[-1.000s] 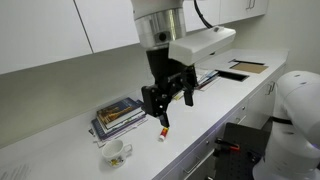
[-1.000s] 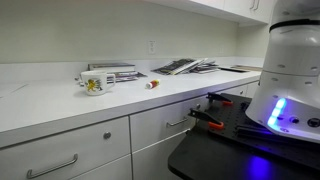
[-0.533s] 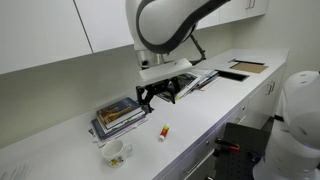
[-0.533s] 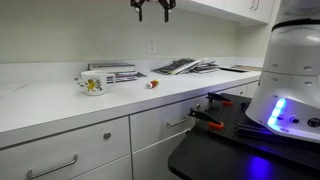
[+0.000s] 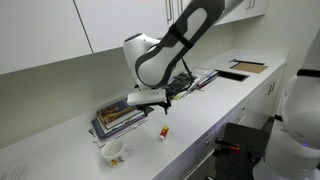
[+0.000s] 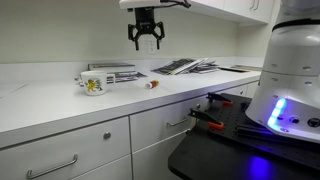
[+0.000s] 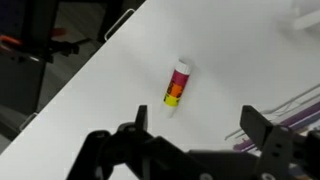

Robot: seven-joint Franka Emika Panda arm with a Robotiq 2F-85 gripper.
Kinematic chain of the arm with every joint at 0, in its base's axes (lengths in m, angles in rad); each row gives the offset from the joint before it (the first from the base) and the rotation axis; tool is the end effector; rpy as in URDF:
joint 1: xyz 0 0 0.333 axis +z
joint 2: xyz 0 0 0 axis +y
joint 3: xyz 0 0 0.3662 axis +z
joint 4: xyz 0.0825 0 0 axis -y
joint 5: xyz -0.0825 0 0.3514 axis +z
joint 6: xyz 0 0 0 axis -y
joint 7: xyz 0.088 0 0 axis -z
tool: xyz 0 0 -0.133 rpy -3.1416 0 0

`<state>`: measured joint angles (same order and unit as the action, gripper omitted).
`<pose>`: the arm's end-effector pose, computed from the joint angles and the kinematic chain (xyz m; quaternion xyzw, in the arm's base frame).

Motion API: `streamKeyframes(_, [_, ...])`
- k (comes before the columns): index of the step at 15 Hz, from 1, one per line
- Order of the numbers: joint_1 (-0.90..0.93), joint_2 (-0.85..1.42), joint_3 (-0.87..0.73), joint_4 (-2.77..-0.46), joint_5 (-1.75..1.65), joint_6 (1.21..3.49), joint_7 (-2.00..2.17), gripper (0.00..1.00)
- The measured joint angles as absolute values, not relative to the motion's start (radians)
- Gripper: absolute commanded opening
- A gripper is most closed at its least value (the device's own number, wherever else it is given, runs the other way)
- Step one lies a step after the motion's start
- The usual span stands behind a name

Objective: Pick the bottle from the counter and put it in the cup

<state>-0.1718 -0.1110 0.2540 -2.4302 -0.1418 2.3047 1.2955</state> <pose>0.4405 0.0316 0.3920 0.8456 -0.5296 0.0345 0.0572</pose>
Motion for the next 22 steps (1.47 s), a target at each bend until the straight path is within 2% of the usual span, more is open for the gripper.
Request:
streamKeyframes(6, [-0.101,0.058,0.133,-2.389,-0.257,2.295,1.621,1.0])
streamKeyframes(14, [-0.004,0.244,0.02,-2.33,-0.259,2.365,1.593,1.0])
streamKeyframes(15, [0.004,0.263,0.009,-2.322,-0.259,2.375,1.592,0.89])
streamKeyframes(16, [0.012,0.281,-0.001,-2.317,-0.259,2.384,1.592,0.74])
streamKeyframes(22, [0.05,0.334,-0.047,-2.305,-0.259,2.408,1.591,0.27])
